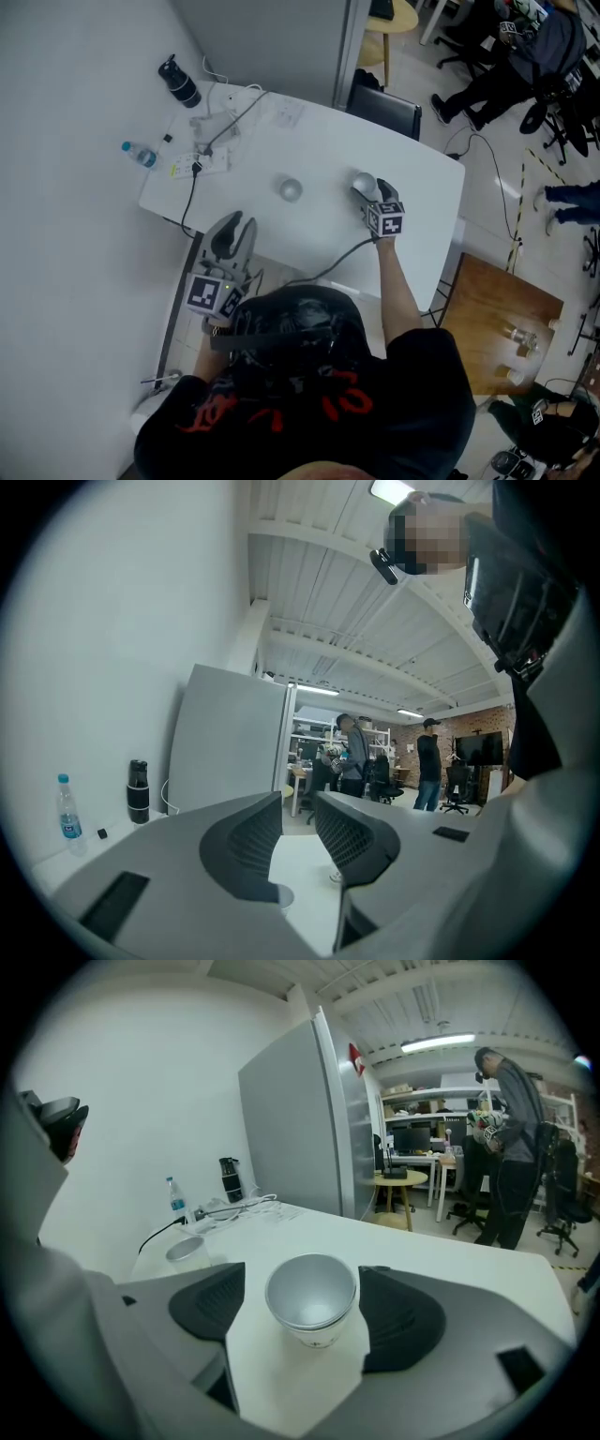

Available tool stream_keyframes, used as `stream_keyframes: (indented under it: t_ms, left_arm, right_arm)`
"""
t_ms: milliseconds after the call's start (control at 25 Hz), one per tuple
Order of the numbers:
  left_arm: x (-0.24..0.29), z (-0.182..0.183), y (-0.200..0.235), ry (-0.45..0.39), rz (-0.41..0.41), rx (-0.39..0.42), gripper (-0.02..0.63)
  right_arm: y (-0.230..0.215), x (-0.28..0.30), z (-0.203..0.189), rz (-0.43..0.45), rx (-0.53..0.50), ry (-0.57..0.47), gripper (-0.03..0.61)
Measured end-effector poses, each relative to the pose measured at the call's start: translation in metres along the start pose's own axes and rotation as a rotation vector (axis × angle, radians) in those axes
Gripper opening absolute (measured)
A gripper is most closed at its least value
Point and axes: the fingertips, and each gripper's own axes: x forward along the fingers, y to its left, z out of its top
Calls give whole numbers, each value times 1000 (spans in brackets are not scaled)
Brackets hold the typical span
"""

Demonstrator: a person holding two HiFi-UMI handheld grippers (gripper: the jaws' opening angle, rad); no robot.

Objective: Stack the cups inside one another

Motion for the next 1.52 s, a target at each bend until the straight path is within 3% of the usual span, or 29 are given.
stream_keyframes:
  t_ms: [280,560,720,920,1240,1320,1440,1520]
  left_arm:
    - [10,2,-6,-21,-27,16,114]
    - [16,-2,-22,-36,-96,-5,97]
    - [18,-5,-38,-34,-145,-18,80]
    - [14,-13,-49,-51,-198,-48,71]
    - [31,-8,-42,-18,-208,-59,72]
    - [31,-6,-38,-10,-196,-55,72]
    - [33,-2,-32,0,-187,-40,83]
    - [30,2,-28,-7,-182,-36,127]
  right_arm:
    - [24,-54,25,8,11,-130,390]
    - [96,-141,52,62,26,-344,171]
    - [117,-187,71,44,36,-439,140]
    - [141,-234,105,36,-72,-532,117]
    - [162,-213,112,200,-95,-462,176]
    - [169,-194,105,243,-98,-408,176]
    - [186,-146,92,342,-173,-280,249]
    - [204,-112,84,412,-267,-191,301]
